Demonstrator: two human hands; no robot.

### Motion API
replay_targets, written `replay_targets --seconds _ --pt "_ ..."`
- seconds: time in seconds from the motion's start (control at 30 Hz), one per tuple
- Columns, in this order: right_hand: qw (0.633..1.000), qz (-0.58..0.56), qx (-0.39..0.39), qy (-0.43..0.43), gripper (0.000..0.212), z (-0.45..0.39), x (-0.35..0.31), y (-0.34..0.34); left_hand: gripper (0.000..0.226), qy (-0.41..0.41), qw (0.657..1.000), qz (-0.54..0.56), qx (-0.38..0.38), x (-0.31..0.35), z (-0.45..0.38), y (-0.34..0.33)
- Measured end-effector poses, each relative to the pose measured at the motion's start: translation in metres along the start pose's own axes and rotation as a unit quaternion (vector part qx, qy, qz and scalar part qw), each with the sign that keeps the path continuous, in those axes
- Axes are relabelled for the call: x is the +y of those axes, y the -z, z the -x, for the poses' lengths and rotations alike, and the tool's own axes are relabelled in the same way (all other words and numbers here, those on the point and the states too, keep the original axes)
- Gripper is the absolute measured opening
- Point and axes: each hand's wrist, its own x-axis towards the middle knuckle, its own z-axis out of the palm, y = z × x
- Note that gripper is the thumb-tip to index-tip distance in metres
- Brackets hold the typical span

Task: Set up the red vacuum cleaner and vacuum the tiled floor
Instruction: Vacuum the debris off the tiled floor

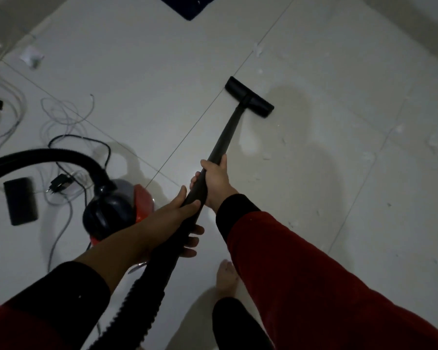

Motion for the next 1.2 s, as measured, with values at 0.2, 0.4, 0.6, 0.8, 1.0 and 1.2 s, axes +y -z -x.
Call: replay_targets --seconds 0.2,0.4,0.6,0.8,1.0,1.2 --pt "0.991 -0.089 -0.093 0.020 0.074 -0.017 -0.083 0.003 0.056 -0.026 1.000 0.005 0.004 0.087 -0.046 -0.023" --pt "0.989 -0.114 -0.073 0.058 0.074 -0.047 -0.133 -0.004 0.061 -0.038 0.996 -0.076 -0.007 0.143 -0.086 -0.043" --pt "0.994 -0.078 -0.048 0.067 0.071 -0.082 -0.177 -0.013 0.064 -0.064 0.989 -0.134 -0.006 0.183 -0.122 -0.043" --pt "0.994 -0.075 -0.025 0.076 0.067 -0.115 -0.235 -0.036 0.063 -0.069 0.987 -0.146 -0.003 0.244 -0.162 -0.032" --pt "0.993 -0.089 -0.003 0.081 0.069 -0.148 -0.304 -0.064 0.061 -0.075 0.983 -0.165 -0.012 0.321 -0.197 -0.025" --pt "0.992 -0.095 0.010 0.084 0.072 -0.187 -0.377 -0.069 0.057 -0.073 0.982 -0.176 -0.014 0.388 -0.243 -0.043"
